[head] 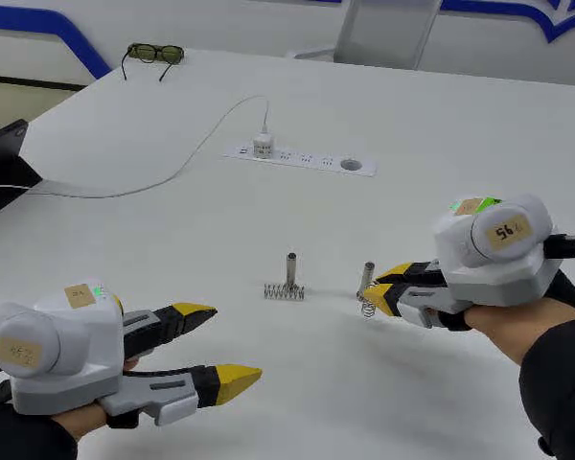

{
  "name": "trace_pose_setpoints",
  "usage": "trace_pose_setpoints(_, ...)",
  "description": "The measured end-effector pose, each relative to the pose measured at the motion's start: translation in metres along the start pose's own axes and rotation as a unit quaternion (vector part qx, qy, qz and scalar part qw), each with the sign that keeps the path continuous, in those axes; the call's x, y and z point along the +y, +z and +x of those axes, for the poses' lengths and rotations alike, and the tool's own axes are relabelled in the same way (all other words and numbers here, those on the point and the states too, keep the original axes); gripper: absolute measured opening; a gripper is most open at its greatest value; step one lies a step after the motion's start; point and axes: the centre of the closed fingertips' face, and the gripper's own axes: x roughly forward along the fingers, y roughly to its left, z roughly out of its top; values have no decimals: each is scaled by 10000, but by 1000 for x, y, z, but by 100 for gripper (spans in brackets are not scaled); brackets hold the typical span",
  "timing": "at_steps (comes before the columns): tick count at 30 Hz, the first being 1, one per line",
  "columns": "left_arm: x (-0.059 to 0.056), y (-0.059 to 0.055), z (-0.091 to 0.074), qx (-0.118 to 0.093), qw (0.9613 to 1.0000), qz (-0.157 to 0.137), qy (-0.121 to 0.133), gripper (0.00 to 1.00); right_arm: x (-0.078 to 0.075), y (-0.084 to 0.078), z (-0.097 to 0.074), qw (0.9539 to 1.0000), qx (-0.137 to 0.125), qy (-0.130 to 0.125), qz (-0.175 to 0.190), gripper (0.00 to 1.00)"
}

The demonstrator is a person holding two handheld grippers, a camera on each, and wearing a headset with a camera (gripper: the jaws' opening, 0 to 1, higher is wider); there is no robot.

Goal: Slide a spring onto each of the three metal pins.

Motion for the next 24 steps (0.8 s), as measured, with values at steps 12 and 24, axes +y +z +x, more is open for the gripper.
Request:
trace_pose_setpoints(12, 0, 1, 0, -4, 10000, 5, -13, 58, -3, 5, -6, 10000, -39, -49, 10, 12)
trace_pose_setpoints(24, 0, 0, 0, -21, 10000, 1, -23, 57, -6, 15, -11, 9999, -104, -99, -34, 12)
